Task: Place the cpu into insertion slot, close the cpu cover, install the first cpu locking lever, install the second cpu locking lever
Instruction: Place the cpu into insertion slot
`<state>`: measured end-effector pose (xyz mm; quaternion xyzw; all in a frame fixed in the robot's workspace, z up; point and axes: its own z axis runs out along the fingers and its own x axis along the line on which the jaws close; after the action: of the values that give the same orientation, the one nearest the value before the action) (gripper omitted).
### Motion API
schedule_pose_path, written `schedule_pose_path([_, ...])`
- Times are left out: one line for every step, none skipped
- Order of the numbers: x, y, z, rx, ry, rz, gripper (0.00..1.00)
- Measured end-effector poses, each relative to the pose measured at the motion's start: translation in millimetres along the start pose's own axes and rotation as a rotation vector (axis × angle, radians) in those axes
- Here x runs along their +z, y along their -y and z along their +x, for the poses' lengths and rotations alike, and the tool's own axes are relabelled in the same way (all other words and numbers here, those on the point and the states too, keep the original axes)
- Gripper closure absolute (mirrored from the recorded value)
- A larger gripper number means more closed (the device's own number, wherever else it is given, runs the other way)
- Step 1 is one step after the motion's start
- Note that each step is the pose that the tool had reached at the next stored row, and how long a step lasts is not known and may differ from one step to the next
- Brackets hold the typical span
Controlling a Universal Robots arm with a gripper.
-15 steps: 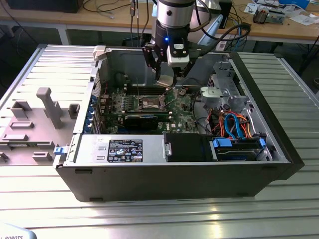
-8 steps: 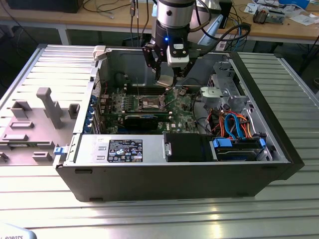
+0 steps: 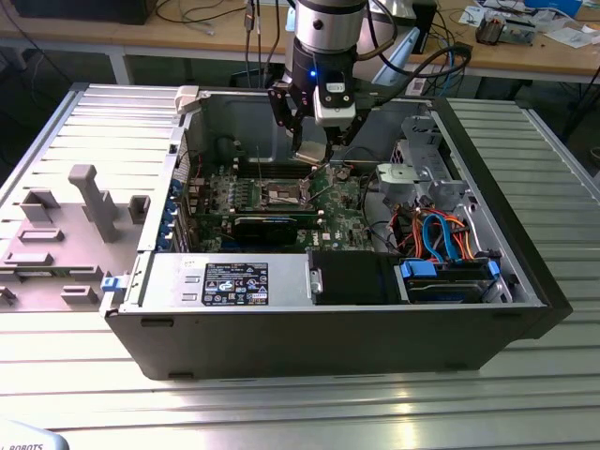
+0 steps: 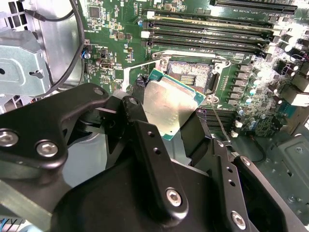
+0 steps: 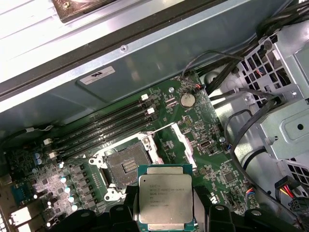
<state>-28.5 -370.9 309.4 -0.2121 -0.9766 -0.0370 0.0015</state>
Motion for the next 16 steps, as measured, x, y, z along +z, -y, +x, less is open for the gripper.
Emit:
schedule_pose_path([0.0, 0.0, 0.0, 0.000, 0.0000, -0.0001, 0.46])
schedule_pose_path([0.0, 0.0, 0.0, 0.001, 0.0000, -0.0001, 0.46])
schedule_pose_path([0.1, 0.0, 0.0, 0.001, 0.0001, 0.0000, 0.46])
schedule_pose_path([0.1, 0.0, 0.0, 0.002, 0.0001, -0.0001, 0.46])
schedule_pose_path([0.1, 0.0, 0.0, 0.003, 0.0002, -0.0001, 0.46])
schedule_pose_path([0.1, 0.0, 0.0, 0.003, 0.0002, -0.0001, 0.46])
schedule_pose_path([0.1, 0.0, 0.0, 0.003, 0.0003, -0.0001, 0.46])
schedule_pose_path([0.2, 0.0, 0.0, 0.004, 0.0003, -0.0001, 0.46])
schedule_pose_path([0.2, 0.0, 0.0, 0.004, 0.0003, -0.0001, 0.46])
schedule_pose_path([0.3, 0.0, 0.0, 0.008, 0.0005, -0.0002, 0.46])
schedule_pose_path([0.5, 0.0, 0.0, 0.011, 0.0008, -0.0003, 0.46])
schedule_pose_path([0.6, 0.0, 0.0, 0.013, 0.0010, -0.0003, 0.46])
schedule_pose_path([0.6, 0.0, 0.0, 0.014, 0.0010, -0.0003, 0.46])
schedule_pose_path([0.6, 0.1, 0.0, 0.014, 0.0010, -0.0003, 0.46])
schedule_pose_path([0.6, 0.0, 0.0, 0.015, 0.0010, -0.0003, 0.46])
schedule_pose_path([0.6, 0.0, 0.0, 0.015, 0.0011, -0.0003, 0.46])
